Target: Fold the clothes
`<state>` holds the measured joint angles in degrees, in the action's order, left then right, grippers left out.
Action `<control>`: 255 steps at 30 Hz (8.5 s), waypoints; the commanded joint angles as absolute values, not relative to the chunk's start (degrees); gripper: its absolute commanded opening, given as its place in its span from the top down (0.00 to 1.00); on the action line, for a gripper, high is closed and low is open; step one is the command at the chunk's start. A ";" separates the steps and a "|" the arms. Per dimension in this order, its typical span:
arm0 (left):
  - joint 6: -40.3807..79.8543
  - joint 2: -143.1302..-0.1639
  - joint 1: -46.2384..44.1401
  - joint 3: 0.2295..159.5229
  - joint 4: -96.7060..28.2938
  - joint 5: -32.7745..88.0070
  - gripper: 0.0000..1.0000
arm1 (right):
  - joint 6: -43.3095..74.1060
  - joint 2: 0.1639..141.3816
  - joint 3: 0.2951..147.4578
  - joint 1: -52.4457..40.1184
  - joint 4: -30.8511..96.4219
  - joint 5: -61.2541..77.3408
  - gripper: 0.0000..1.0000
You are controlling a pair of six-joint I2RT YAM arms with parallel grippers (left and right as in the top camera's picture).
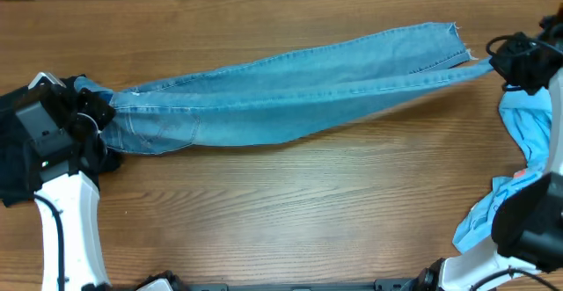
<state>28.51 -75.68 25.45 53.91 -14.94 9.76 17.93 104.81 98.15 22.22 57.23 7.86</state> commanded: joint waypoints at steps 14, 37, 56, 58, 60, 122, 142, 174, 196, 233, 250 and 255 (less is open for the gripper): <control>29.82 -79.90 22.28 55.75 0.05 -0.43 0.96 | 17.89 110.69 100.62 21.65 47.37 3.07 0.96; 30.22 -92.05 21.02 55.75 6.74 -3.62 0.96 | 21.26 115.13 100.57 19.88 48.82 -1.30 0.96; 24.21 -108.31 19.22 86.94 -19.73 5.63 0.25 | 10.02 125.45 101.41 11.84 34.61 -0.34 0.00; 24.18 -106.78 18.76 87.35 -24.67 6.39 0.20 | 10.00 125.08 101.41 12.47 37.52 -0.36 0.00; 23.62 -104.79 17.56 87.37 -29.95 8.67 0.17 | 10.28 123.92 101.41 13.28 39.64 0.62 0.00; 15.86 -114.65 6.44 85.58 -51.96 -5.96 0.00 | 17.43 117.84 98.56 27.38 65.47 -0.01 0.96; 7.27 -116.90 8.29 87.59 -51.05 12.75 0.80 | 16.69 117.93 98.56 27.38 66.59 -0.40 0.96; 9.04 -116.88 27.75 87.57 -77.25 4.54 0.96 | 19.55 119.77 98.56 32.93 65.06 -7.27 0.96; 3.57 -112.57 32.51 88.47 -80.93 13.15 0.59 | 19.57 119.79 98.56 33.56 64.40 -7.44 0.96; 6.17 -123.59 15.64 94.02 -64.99 15.31 0.94 | 10.96 119.68 98.85 33.45 61.98 6.24 0.96; 5.76 -109.27 16.16 102.17 -76.86 20.53 0.68 | -4.54 104.07 101.32 -1.34 75.77 3.86 0.96; 5.76 -109.30 16.16 102.15 -76.64 20.53 0.65 | -1.83 104.09 101.32 -18.02 78.70 3.22 0.96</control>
